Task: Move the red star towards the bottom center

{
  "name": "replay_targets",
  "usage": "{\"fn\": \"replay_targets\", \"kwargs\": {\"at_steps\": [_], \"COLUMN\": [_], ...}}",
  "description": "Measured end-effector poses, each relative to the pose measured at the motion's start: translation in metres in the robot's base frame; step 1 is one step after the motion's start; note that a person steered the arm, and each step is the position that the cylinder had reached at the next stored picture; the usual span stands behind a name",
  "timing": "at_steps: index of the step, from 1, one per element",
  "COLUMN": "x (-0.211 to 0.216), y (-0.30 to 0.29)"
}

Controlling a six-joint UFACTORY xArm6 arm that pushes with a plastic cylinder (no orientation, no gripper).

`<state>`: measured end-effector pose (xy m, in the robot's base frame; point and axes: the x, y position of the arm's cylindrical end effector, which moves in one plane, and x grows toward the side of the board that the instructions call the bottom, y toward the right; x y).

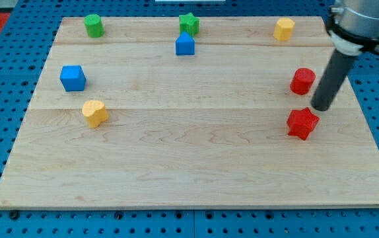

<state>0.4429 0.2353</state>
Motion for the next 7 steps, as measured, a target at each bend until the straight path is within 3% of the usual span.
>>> {"fn": "replay_targets", "kwargs": {"at_steps": [1,4,7], "x": [0.0,0.031,0.034], "y": [0.017,-0.007,-0.109]}}
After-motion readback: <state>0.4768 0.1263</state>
